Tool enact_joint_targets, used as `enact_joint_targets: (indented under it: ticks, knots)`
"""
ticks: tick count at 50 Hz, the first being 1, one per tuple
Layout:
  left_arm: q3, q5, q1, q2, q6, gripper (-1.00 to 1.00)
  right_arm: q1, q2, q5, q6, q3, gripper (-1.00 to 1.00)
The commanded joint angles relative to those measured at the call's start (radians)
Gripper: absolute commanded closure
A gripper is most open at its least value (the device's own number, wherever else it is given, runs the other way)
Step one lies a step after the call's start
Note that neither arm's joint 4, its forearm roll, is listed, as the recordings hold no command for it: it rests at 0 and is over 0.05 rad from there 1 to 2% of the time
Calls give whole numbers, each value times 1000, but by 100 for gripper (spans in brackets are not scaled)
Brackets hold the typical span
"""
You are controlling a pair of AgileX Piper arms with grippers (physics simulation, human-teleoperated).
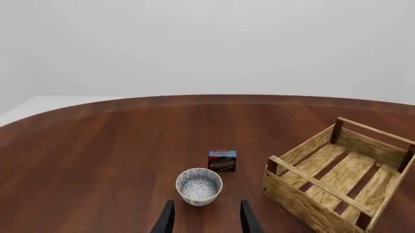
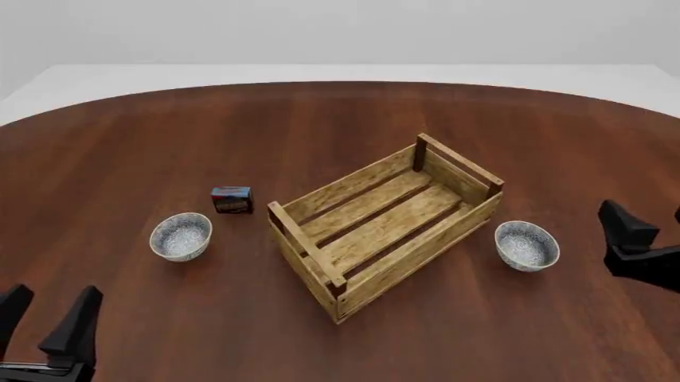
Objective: Stack the right bowl on the left bowl and place them in the tray.
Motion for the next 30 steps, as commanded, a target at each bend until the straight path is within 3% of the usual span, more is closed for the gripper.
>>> enact_joint_targets:
  ticks: [1,4,10,13,14,18,30]
  knots:
    - [0,-7,-13,7,-4,-100,-2,199,111,-27,-194,-100]
    - [0,-20,-18,25,-6,-100,-10,256,138,-39,-247,-100]
    - [-2,-34,-30,39,-5,-100,26,356,217,-3,-359,-100]
    - [0,-59,-28,64,-8,-100,28,411,235,-20,-391,-100]
    - [-1,-60,-27,66,-9,-100,34,428,243,-4,-400,-100]
    - [-1,-65,-29,70,-12,-100,21,495,249,-39,-418,-100]
    - [1,-130,-27,146,-31,-100,8,625,276,-62,-454,-100]
